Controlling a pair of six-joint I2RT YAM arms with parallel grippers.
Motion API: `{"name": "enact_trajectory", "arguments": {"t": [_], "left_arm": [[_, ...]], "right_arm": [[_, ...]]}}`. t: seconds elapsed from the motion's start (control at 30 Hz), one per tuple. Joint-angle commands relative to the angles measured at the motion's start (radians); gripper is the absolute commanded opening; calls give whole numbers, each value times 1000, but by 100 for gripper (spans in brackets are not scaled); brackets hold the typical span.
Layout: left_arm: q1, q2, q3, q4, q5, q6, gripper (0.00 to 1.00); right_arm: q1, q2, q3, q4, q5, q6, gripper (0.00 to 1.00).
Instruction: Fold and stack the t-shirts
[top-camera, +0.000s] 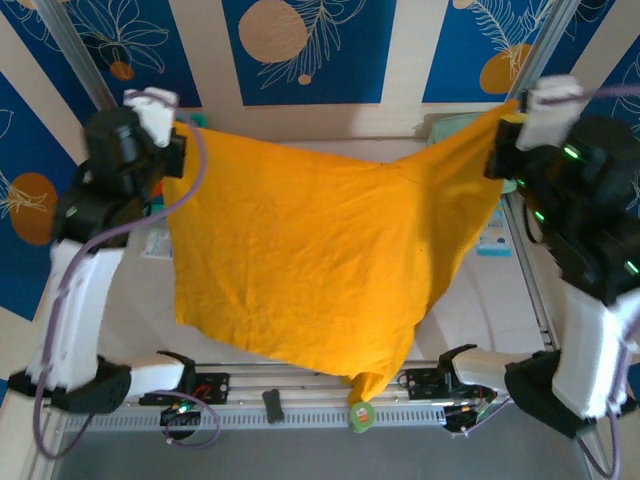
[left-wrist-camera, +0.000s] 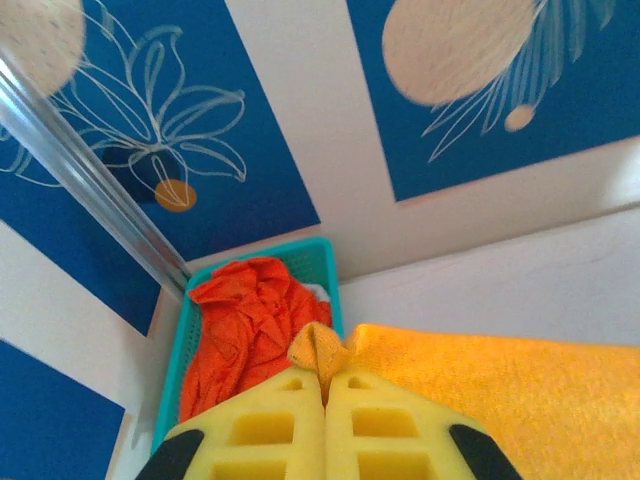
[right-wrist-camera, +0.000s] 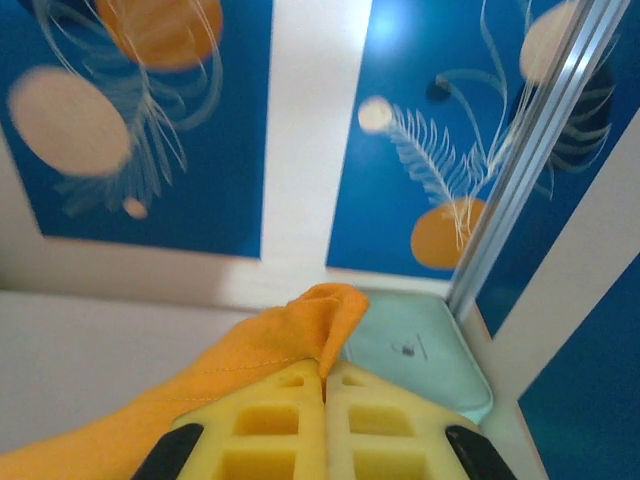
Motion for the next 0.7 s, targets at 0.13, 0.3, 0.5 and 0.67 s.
{"name": "enact_trajectory", "arguments": {"t": [0.13, 0.3, 0.5, 0.67], "left_arm": [[28, 383, 7, 326, -154, 107, 0], [29, 635, 84, 403, -171, 109, 0], [42, 876, 174, 479, -233, 103, 0], [56, 1033, 311, 490, -246, 126, 0]], "right_arm": [[-154, 346, 8, 151, -60, 17, 0], [-202, 672, 195, 129, -58, 14, 0], [-220, 976, 376, 190, -56, -2, 0], [-232, 1100, 432, 265, -39, 2, 0]]}}
